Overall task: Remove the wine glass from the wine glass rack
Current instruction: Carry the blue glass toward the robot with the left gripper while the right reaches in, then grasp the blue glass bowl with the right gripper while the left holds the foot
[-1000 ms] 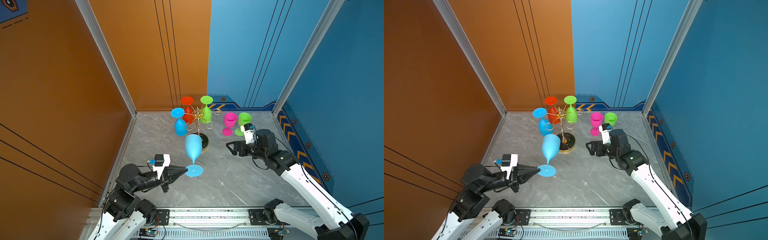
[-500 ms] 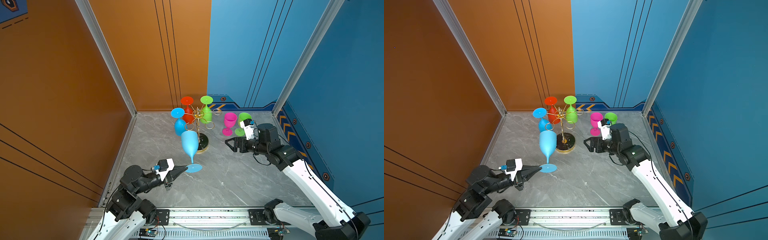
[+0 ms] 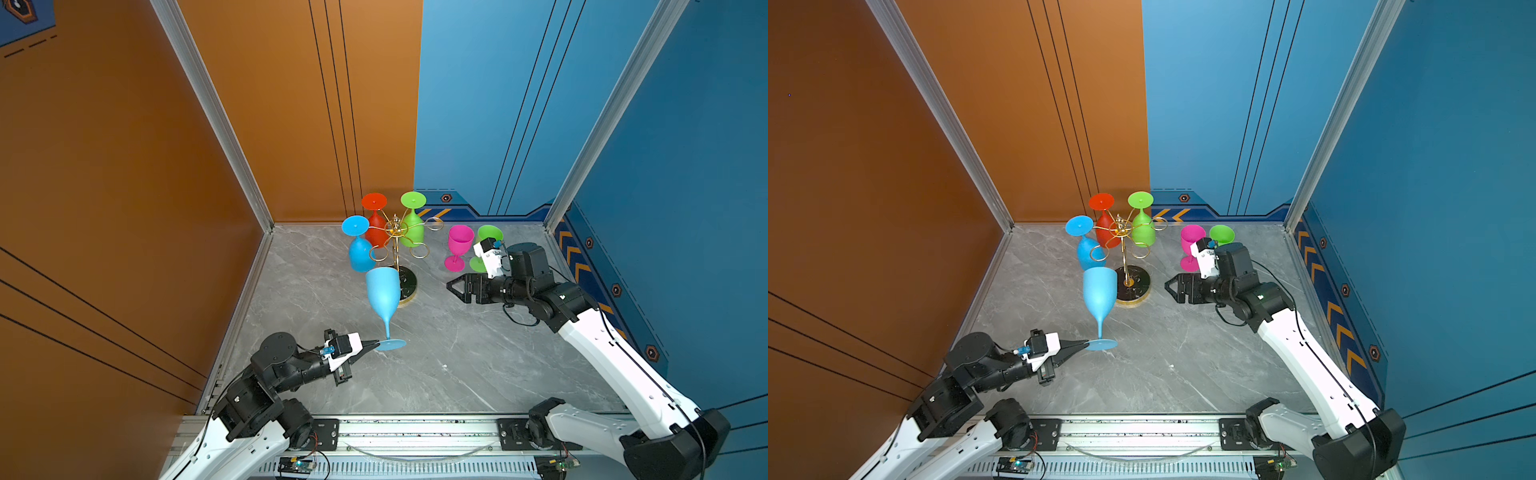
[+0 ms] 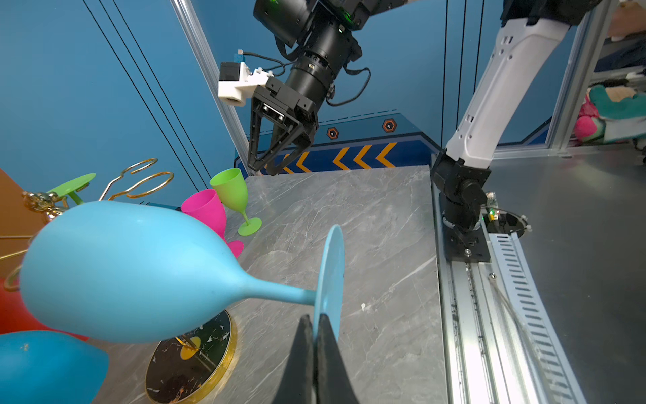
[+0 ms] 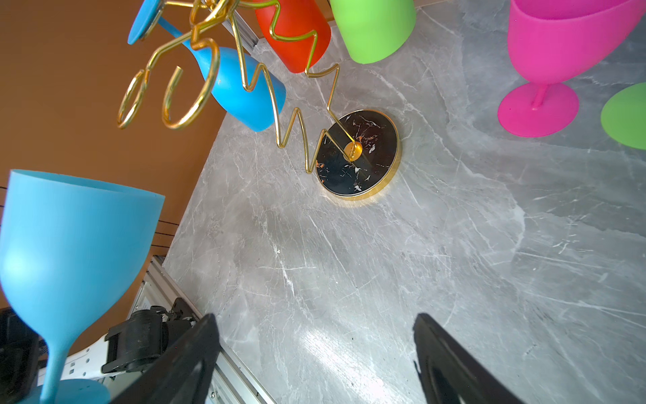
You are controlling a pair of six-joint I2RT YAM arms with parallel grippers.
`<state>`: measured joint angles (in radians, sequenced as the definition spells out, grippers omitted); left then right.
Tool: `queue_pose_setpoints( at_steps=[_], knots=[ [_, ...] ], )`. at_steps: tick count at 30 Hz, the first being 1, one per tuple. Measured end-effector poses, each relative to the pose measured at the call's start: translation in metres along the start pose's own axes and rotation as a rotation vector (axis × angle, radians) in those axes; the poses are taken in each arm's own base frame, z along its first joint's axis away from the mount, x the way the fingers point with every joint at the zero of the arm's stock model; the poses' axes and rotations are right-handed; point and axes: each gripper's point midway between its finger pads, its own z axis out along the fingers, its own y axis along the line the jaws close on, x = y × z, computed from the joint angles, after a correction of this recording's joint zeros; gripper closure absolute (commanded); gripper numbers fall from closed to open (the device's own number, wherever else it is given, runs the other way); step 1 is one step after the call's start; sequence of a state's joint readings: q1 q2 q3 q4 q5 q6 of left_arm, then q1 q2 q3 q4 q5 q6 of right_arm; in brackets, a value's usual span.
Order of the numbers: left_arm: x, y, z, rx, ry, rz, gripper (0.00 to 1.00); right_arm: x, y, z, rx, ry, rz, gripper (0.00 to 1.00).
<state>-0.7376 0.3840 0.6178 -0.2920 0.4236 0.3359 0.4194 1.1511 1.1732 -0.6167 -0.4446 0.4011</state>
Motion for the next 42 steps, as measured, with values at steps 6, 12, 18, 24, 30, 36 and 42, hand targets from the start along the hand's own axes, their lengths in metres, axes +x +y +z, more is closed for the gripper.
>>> queue_pose_setpoints(
  at_steps=[6,12,18,24,30,36,42],
  knots=[
    [0.021,-0.009,0.009,0.000,0.074,0.125,1.00,-0.001,0.004,-0.005,-0.008,0.013,0.007,0.12],
    [0.040,-0.018,0.019,0.000,0.149,0.301,1.00,0.000,0.003,-0.008,-0.003,0.031,0.016,0.12],
    [0.066,-0.033,0.030,0.028,0.248,0.506,1.00,0.001,0.003,-0.011,-0.003,0.043,0.021,0.13],
    [0.086,-0.041,0.034,0.030,0.337,0.715,1.00,0.004,0.011,-0.009,-0.044,0.082,0.028,0.17],
    [0.098,-0.040,0.036,0.016,0.397,0.877,1.00,0.011,0.023,0.002,-0.092,0.156,0.021,0.20],
    [0.108,-0.039,0.041,0.001,0.439,1.004,1.00,0.015,0.039,0.010,-0.136,0.200,0.001,0.25],
    [0.106,-0.033,0.046,-0.045,0.448,1.067,1.00,0.025,0.047,0.021,-0.164,0.254,-0.003,0.35]
  ],
)
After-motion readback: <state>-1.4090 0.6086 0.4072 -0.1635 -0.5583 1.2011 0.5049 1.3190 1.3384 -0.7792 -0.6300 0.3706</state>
